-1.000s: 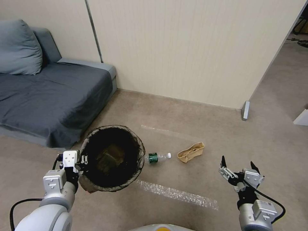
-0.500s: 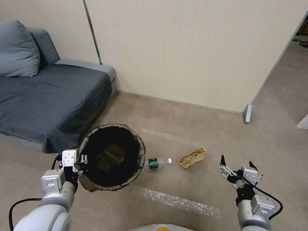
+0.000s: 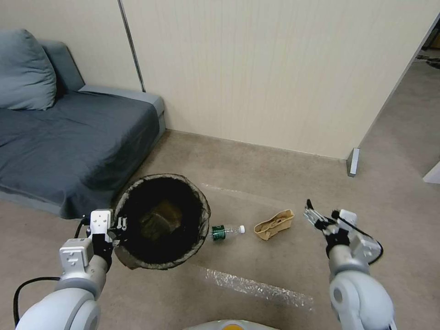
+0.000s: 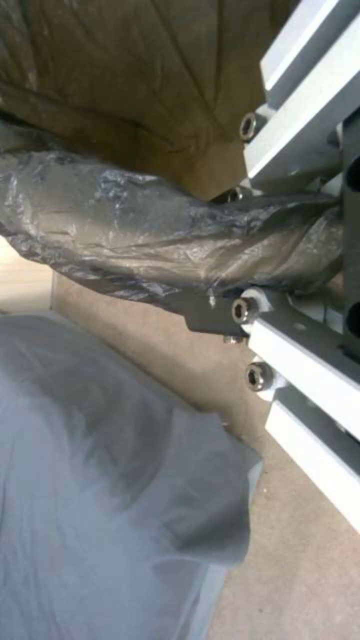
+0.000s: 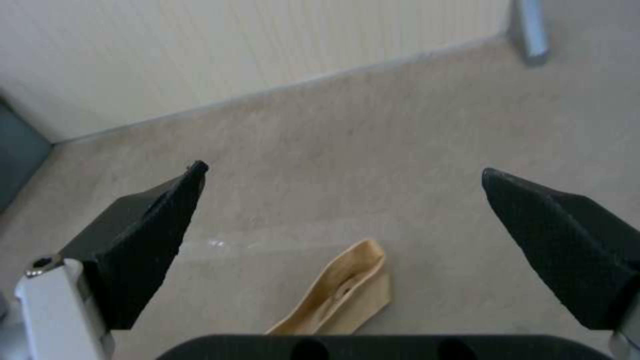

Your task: Pick up the trash bin, then pick up the garbage from the floor and place it into the trash bin.

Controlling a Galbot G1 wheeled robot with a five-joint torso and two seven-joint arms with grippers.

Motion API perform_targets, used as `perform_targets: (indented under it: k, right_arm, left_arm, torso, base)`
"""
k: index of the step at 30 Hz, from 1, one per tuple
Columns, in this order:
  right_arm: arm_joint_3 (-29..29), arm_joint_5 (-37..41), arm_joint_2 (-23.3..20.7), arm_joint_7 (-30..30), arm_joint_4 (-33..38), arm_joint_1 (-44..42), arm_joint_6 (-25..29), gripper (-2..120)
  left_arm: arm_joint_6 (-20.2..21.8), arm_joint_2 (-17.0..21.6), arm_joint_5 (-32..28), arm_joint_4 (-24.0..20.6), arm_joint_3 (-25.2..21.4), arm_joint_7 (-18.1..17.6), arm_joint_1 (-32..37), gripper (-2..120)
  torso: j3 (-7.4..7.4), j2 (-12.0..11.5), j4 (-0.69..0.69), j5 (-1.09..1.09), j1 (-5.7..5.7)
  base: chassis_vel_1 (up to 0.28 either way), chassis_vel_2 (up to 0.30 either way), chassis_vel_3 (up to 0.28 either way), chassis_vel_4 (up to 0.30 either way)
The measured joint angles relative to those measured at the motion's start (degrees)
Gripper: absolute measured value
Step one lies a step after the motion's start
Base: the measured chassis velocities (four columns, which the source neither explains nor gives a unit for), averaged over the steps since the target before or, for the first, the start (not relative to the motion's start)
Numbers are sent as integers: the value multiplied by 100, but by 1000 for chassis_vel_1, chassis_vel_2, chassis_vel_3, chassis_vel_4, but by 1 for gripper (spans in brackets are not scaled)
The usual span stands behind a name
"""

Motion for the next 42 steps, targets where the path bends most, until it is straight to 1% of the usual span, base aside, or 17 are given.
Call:
perform_targets:
  k: [3, 4, 6, 8, 11, 12, 14, 19, 21, 22, 24, 25, 29, 30, 33, 42]
  right_arm:
    - [-124, 316, -173, 49, -563, 328, -28, 100]
    - [-124, 316, -173, 49, -563, 328, -28, 100]
    - [-213, 521, -265, 85, -970, 560, -30, 100]
    - [-246, 583, -289, 105, -1074, 632, -32, 100]
    - [-448, 759, -333, 228, -1547, 987, -33, 100]
    - [-448, 759, -333, 228, -1547, 987, -33, 100]
    - [-610, 872, -288, 442, -1936, 1272, -33, 100]
    - [-748, 1091, -221, 697, -2253, 1503, -59, 100]
    - [-831, 1284, -157, 872, -2509, 1683, -90, 100]
    - [-831, 1284, -157, 872, -2509, 1683, -90, 100]
    - [-870, 1418, -62, 1006, -2844, 1912, -98, 100]
    - [-870, 1418, -62, 1006, -2844, 1912, -98, 100]
    - [-993, 1963, 104, 1405, -3500, 2382, -133, 100]
    - [-993, 1963, 104, 1405, -3500, 2382, -133, 100]
    - [-1035, 1982, 199, 1662, -3823, 2584, -61, 100]
    - [-1047, 1939, 358, 1903, -4328, 2836, 109, 100]
  left_arm:
    - [-76, 112, -49, -7, -26, -3, -17, 3]
    - [-76, 112, -49, -7, -26, -3, -17, 3]
    - [-139, 227, -111, -6, -32, -6, -26, 3]
    - [-148, 269, -126, -3, -35, -8, -26, 3]
    - [-160, 421, -188, 36, -53, -12, -25, 3]
    - [-160, 421, -188, 36, -53, -12, -25, 3]
    - [-160, 458, -216, 52, -62, -20, -34, 3]
    - [-161, 462, -221, 56, -62, -26, -48, 3]
    - [-175, 453, -221, 54, -62, -35, -49, 3]
    - [-175, 453, -221, 54, -62, -35, -49, 3]
    - [-188, 434, -221, 25, -81, -40, -23, 3]
    - [-188, 434, -221, 25, -81, -40, -23, 3]
    - [-223, 378, -227, -110, -261, -41, 108, 3]
    - [-223, 378, -227, -110, -261, -41, 108, 3]
    - [-228, 325, -243, -168, -335, -41, 164, 3]
    - [-231, 258, -199, -190, -304, -36, 159, 3]
  torso:
    - [0, 0, -2, 0, 0]
    - [0, 0, -2, 0, 0]
    - [0, 0, -1, 0, 0]
    - [0, 0, -2, 0, 0]
    - [0, 0, -2, -1, 0]
    - [0, 0, -2, -1, 0]
    - [0, 0, -1, -1, 0]
    - [0, 0, -1, -1, 0]
    - [0, 0, -1, -1, 0]
    - [0, 0, -1, -1, 0]
    - [0, 0, -1, -2, 0]
    - [0, 0, -1, -2, 0]
    - [0, 0, -1, -1, 0]
    - [0, 0, -1, -1, 0]
    - [0, 0, -1, -1, 0]
    - [0, 0, -1, -1, 0]
  base:
    - [0, 0, 0, 0]
    - [0, 0, 0, 0]
    - [0, 0, 0, 0]
    - [0, 0, 0, 0]
    - [0, 0, 0, 0]
    - [0, 0, 0, 0]
    - [0, 0, 0, 0]
    - [0, 0, 0, 0]
    - [0, 0, 0, 0]
    - [0, 0, 0, 0]
    - [0, 0, 0, 0]
    - [0, 0, 0, 0]
    - [0, 0, 0, 0]
    - [0, 0, 0, 0]
    - [0, 0, 0, 0]
    - [0, 0, 0, 0]
